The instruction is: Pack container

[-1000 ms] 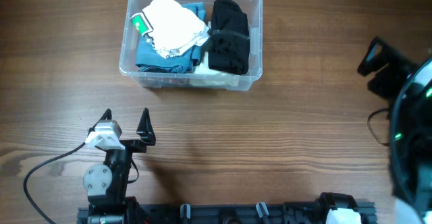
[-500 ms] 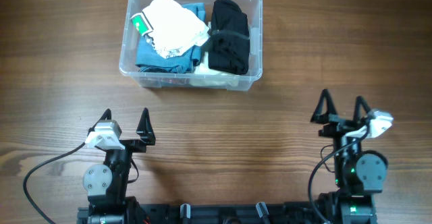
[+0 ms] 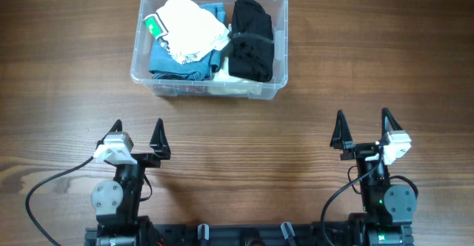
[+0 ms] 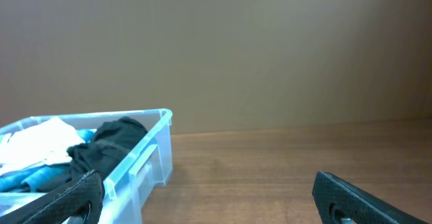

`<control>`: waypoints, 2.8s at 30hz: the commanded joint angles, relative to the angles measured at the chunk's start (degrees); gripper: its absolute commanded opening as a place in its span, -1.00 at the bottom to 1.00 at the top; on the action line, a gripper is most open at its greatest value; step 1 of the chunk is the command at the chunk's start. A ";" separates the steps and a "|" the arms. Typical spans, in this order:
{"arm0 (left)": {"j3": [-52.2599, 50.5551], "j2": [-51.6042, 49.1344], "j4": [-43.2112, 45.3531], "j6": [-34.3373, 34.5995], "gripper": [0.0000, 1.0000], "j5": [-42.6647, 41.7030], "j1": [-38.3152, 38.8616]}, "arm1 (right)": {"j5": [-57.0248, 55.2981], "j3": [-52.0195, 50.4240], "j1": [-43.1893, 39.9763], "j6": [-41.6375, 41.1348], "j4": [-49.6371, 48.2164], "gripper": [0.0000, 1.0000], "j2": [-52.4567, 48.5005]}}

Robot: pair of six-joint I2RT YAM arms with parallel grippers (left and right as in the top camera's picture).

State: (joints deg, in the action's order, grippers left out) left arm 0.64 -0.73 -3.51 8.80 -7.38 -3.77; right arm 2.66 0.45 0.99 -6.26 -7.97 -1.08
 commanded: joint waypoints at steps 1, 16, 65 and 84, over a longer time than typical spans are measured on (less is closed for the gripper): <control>-0.33 0.57 -0.24 -1.11 0.99 0.35 -0.22 | 1.31 -0.15 0.33 3.26 1.33 1.00 0.90; -0.33 0.57 -0.24 -1.11 1.00 0.35 -0.20 | 1.31 -0.15 0.22 3.23 7.82 1.00 0.90; -0.33 0.57 -0.24 -1.11 0.99 0.35 -0.22 | 1.29 -0.15 0.22 3.23 7.82 1.00 0.87; -0.33 0.57 -0.24 -1.11 1.00 0.35 -0.20 | 1.29 -0.15 0.22 3.23 7.85 1.00 0.87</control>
State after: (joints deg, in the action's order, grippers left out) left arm 0.64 -0.73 -3.51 8.80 -7.38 -3.77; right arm 3.01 0.43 0.99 -3.73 -0.01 -0.95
